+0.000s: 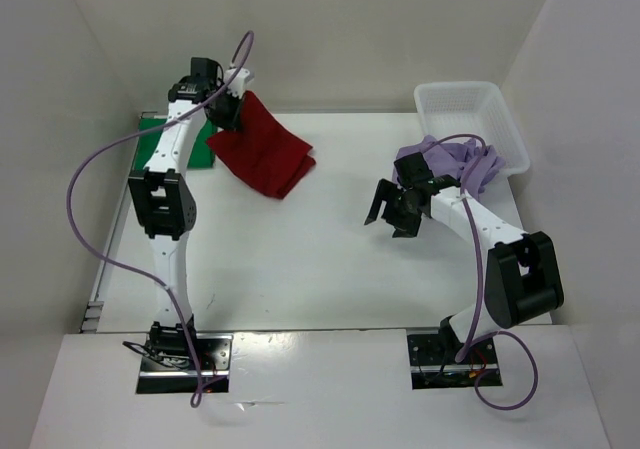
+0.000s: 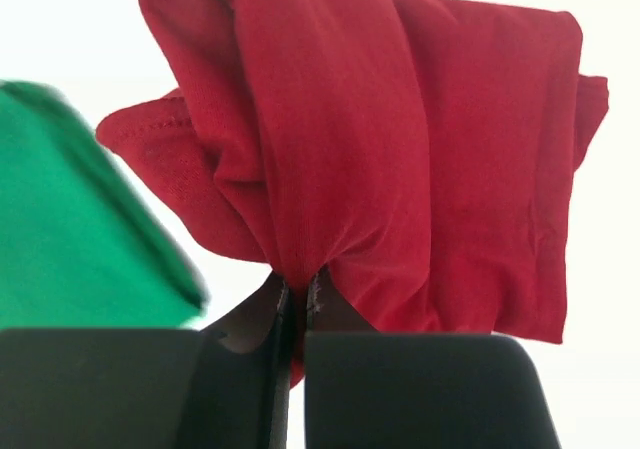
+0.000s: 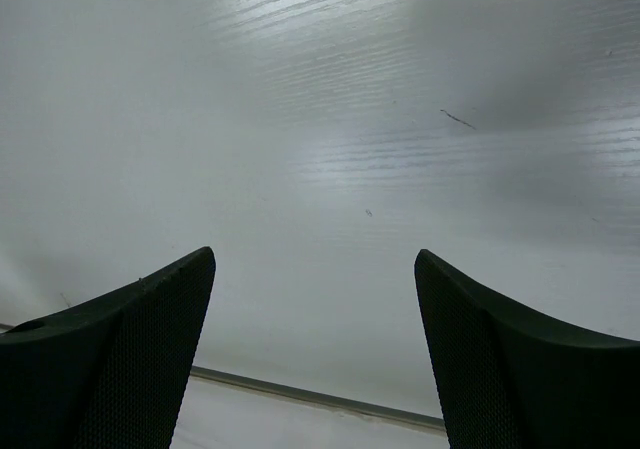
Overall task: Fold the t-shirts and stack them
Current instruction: Put the neatly folded tshirt into the corner of the board with the left arm
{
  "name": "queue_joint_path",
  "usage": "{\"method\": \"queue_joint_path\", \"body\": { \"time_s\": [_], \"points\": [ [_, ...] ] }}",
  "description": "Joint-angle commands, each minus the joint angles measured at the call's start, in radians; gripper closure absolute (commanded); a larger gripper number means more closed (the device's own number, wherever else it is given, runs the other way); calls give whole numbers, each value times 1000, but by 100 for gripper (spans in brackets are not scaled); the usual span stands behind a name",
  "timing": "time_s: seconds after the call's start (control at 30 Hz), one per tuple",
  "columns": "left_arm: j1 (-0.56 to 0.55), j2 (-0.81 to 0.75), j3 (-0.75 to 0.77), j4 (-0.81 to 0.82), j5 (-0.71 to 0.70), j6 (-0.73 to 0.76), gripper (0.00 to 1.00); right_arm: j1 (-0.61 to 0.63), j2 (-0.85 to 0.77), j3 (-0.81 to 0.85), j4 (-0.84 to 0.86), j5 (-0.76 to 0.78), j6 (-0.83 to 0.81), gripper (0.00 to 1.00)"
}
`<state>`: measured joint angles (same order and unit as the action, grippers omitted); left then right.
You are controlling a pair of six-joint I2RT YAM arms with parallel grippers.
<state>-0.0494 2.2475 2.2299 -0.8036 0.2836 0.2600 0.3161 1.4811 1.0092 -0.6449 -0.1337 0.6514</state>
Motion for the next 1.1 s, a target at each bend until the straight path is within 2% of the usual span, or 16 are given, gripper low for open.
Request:
{"method": "queue_joint_path", "body": {
  "time_s": [0.0,0.07,0.2,0.5,0.6,0.8,0.97,1.07],
  "points": [
    [16,151,270,-112,-125,30,100,-5,-10,43,-27,16,-24,15],
    [40,213,490,-195,-175,39,100,-5,-10,43,-36,16,-24,15],
    [59,181,497,-157,-274,85,100,-14,-10,34,-36,25,-33,15],
    [273,162,508,-207,-158,116,100,-14,-1,34,-36,25,-42,15],
    [322,191,530,-207,-167,142,100,-14,8,34,-36,25,-51,15],
    [387,336,664,-273,-187,179,100,-14,18,43,-36,25,-52,15],
    [398,523,900,-332,-257,189,100,-14,38,43,-55,5,-70,15],
    [410,535,866,-312,-282,177,100,-14,47,52,-55,5,-70,15]
  ]
}}
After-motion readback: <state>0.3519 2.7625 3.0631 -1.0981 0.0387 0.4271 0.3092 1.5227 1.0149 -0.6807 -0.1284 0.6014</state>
